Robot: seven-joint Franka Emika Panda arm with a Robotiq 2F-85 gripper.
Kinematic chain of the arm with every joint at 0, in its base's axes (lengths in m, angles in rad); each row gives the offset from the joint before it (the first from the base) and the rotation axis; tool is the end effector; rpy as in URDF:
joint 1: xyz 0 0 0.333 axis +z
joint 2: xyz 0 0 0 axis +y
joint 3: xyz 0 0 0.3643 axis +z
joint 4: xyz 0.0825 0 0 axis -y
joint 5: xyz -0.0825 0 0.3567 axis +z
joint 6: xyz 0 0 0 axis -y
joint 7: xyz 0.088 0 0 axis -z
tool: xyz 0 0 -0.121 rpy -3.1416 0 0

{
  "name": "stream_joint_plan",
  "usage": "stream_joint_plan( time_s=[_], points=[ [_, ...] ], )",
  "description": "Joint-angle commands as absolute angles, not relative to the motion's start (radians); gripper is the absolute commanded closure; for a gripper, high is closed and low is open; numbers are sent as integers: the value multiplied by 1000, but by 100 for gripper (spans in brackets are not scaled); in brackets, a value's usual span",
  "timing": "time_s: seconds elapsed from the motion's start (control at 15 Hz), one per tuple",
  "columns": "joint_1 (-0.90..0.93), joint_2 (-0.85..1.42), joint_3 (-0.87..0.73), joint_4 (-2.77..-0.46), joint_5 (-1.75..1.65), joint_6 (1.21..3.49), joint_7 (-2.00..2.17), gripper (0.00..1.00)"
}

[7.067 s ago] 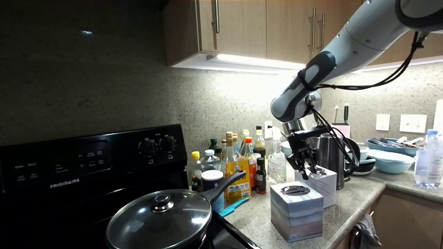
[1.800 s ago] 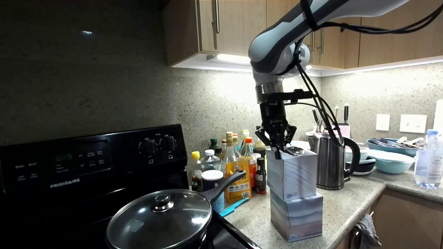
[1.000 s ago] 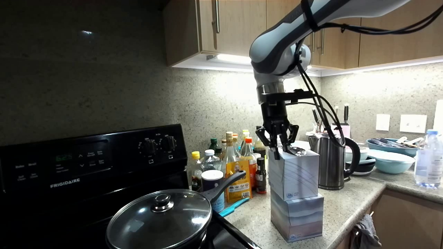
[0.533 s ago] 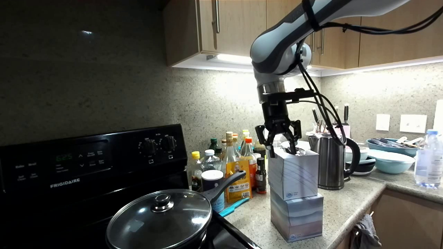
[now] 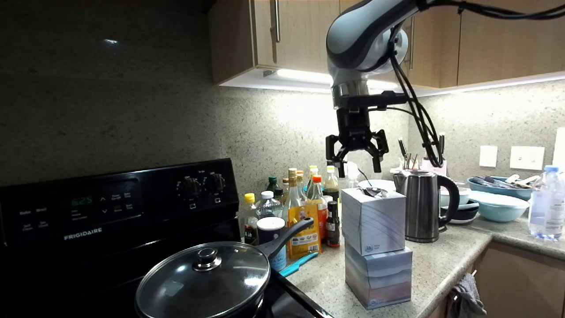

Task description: Swap the positions of the tissue boxes

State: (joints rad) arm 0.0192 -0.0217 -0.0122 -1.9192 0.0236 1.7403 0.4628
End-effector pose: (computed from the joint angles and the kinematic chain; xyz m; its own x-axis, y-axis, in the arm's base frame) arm 0.5068 0.0060 0.5294 0.8835 -0.4437 -0.1502 -0.4415 -0.8959 0.0497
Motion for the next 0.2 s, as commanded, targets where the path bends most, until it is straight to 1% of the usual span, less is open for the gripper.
stream_joint_plan(
  time_s=[0.0,0.13],
  points=[
    [11,-38,-2,-1919,21,1742,462,0],
    [10,-66,3,-1929,18,1748,462,0]
  ],
)
